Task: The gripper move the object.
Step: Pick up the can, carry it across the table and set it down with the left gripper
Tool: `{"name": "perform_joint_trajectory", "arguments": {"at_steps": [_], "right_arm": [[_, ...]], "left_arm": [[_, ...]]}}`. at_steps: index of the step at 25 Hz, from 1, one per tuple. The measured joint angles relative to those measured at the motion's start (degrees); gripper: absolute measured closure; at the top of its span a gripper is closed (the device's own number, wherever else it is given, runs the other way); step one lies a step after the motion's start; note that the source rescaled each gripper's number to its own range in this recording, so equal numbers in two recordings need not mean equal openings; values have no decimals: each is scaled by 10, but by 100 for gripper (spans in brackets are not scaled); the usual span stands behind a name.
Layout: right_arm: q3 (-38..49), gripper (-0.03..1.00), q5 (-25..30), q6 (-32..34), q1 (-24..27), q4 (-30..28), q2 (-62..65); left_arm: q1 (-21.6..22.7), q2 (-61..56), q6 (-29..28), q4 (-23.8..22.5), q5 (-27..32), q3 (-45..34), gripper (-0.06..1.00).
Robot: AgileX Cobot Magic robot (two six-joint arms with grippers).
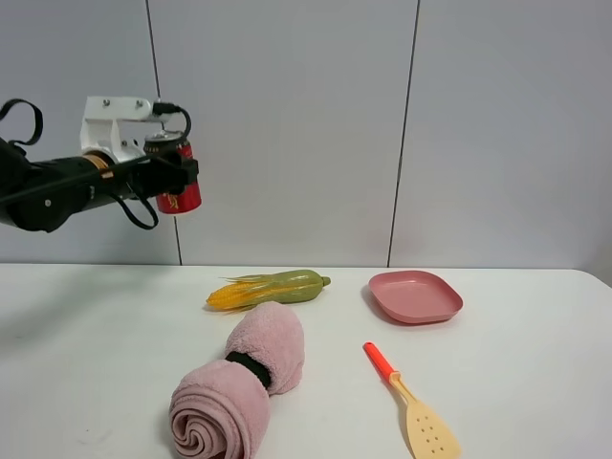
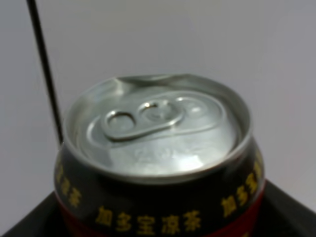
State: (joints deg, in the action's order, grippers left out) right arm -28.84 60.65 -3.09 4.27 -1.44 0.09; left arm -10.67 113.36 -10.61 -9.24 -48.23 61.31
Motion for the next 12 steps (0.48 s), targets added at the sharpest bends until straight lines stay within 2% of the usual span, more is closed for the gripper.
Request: {"name": "perform_joint_trajectory", "arguments": {"at_steps": [4, 9, 12], "right_arm": [[0, -3, 0, 0, 0, 0, 0], [0, -3, 0, 0, 0, 0, 0], [0, -3, 0, 0, 0, 0, 0]], "left_arm": [[-42, -61, -37, -24, 0, -42, 92], [-103, -102, -80, -118, 22, -57, 92], [-145, -105, -108, -151, 37, -57, 92]]}}
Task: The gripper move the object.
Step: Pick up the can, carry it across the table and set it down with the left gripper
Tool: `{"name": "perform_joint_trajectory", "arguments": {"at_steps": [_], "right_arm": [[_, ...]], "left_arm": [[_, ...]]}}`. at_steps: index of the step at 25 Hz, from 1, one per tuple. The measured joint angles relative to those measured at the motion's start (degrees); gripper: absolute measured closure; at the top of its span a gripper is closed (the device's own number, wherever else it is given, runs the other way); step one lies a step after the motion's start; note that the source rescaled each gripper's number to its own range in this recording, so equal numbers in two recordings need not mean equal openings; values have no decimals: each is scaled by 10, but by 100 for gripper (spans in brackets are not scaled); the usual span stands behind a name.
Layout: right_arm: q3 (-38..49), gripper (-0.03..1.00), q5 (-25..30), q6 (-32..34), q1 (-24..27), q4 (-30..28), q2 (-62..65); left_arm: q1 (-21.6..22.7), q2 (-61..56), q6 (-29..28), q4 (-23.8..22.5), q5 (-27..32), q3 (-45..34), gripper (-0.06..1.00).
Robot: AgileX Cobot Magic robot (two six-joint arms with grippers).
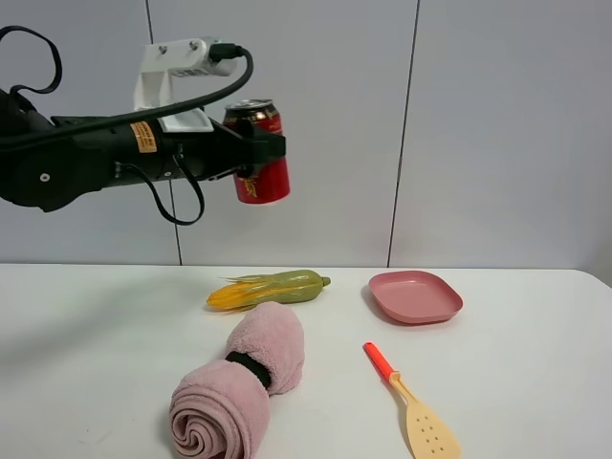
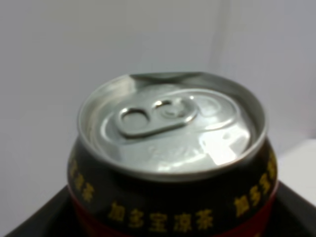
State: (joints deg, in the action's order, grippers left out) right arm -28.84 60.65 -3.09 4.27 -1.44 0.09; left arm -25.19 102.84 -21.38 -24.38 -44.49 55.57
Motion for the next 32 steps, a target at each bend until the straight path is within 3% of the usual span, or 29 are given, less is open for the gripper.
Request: {"name": "perform_joint_trajectory", "arguments": {"at_steps": [5, 9, 15, 23, 32], "right_arm": [[0, -3, 0, 0, 0, 0, 0], [0, -3, 0, 0, 0, 0, 0], [0, -3, 0, 0, 0, 0, 0], [0, -3, 0, 0, 0, 0, 0], [0, -3, 0, 0, 0, 0, 0]], "left_arm": [[-62, 11, 1, 6, 1, -1, 92], [-88, 40, 48, 42, -3, -1, 92], [-93, 107, 104, 73, -18, 6, 92], [-98, 182, 99, 75, -10, 109, 92], [-100, 247, 97, 92, -10, 124, 92]]}}
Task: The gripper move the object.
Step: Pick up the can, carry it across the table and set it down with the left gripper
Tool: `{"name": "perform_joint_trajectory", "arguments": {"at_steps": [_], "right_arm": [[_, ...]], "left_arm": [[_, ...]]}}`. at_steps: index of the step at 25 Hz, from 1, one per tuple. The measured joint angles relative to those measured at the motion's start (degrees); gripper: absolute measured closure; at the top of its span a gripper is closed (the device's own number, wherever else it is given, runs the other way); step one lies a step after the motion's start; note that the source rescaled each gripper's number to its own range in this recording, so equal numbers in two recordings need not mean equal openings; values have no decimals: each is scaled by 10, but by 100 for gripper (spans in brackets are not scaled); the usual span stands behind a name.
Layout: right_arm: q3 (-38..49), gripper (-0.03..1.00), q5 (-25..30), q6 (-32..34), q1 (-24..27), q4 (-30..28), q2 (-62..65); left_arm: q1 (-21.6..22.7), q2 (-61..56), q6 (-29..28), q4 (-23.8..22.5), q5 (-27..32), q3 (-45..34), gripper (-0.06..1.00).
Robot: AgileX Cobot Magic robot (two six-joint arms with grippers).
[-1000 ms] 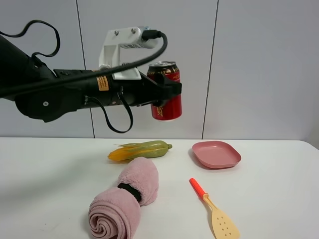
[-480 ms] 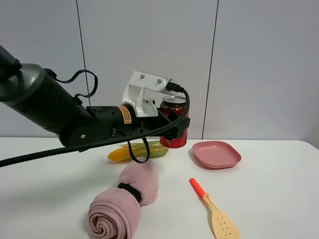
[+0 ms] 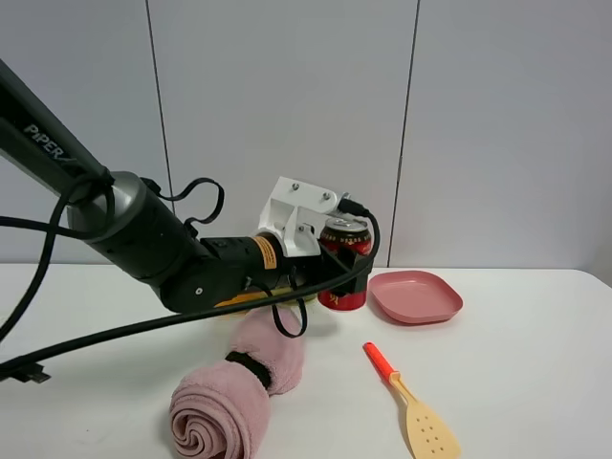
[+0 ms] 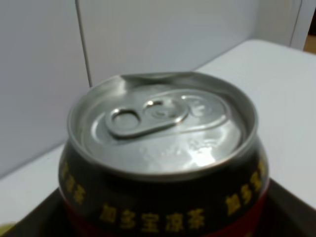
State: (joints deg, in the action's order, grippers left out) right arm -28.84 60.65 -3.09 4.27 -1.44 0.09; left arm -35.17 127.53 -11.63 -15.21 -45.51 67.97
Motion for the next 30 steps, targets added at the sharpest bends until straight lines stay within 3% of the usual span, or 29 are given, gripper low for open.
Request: {"name": "perform_joint_trajectory", "arguments": {"at_steps": [7, 30], "right_arm": [[0, -3, 0, 0, 0, 0, 0], [0, -3, 0, 0, 0, 0, 0]], "left_arm": [[0, 39, 0, 14, -6, 44, 92], [0, 69, 0, 18, 12, 47, 92]]}}
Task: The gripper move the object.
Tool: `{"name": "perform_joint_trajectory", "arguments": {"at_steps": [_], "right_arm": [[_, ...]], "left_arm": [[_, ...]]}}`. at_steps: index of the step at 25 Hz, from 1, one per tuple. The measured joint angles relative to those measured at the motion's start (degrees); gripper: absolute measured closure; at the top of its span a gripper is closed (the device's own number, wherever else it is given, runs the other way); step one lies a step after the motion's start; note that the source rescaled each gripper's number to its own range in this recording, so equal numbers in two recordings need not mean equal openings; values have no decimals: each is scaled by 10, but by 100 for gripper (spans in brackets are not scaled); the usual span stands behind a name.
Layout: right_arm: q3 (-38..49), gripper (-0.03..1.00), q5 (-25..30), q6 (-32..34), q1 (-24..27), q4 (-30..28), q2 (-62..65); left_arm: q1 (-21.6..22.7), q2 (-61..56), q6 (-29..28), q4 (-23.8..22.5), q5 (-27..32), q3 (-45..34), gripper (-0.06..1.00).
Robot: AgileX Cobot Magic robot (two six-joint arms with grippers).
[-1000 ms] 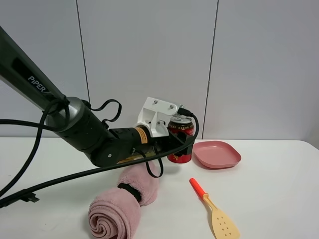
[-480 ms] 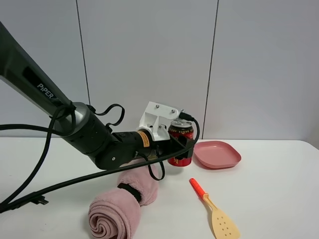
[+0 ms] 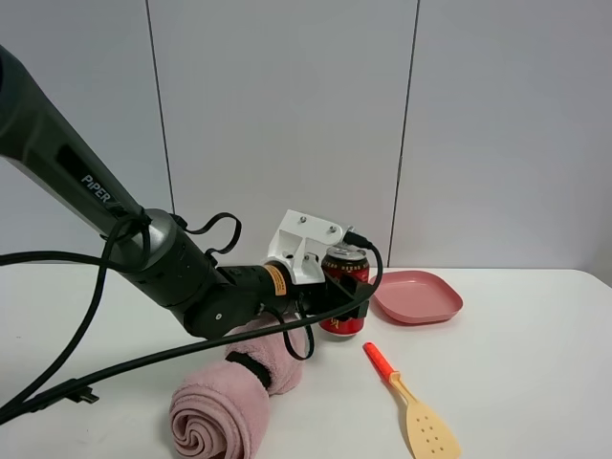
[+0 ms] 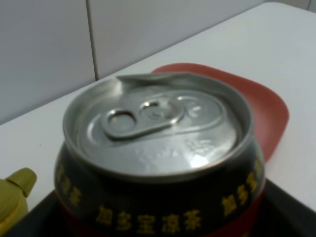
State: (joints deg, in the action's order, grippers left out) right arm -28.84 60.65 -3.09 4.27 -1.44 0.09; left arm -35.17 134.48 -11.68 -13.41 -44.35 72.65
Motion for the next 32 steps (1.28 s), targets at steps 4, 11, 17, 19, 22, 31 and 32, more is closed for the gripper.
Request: {"name": "perform_joint_trajectory", "arguments": {"at_steps": [4, 11, 17, 19, 22, 31, 32], "right_arm": [[0, -3, 0, 0, 0, 0, 0], [0, -3, 0, 0, 0, 0, 0], [0, -3, 0, 0, 0, 0, 0], [0, -3, 0, 0, 0, 0, 0], [0, -3, 0, 0, 0, 0, 0], [0, -3, 0, 0, 0, 0, 0], [0, -3, 0, 0, 0, 0, 0]], "left_arm": [[0, 0, -1, 0, 0, 0, 92], [0, -1, -67, 0, -24, 6, 26], [0, -1, -86, 0, -24, 6, 20], [0, -7, -86, 0, -17, 6, 20], [0, -33, -93, -7, 2, 5, 20], [0, -157, -96, -23, 109, 5, 20], [0, -175, -96, -23, 128, 5, 20]]}}
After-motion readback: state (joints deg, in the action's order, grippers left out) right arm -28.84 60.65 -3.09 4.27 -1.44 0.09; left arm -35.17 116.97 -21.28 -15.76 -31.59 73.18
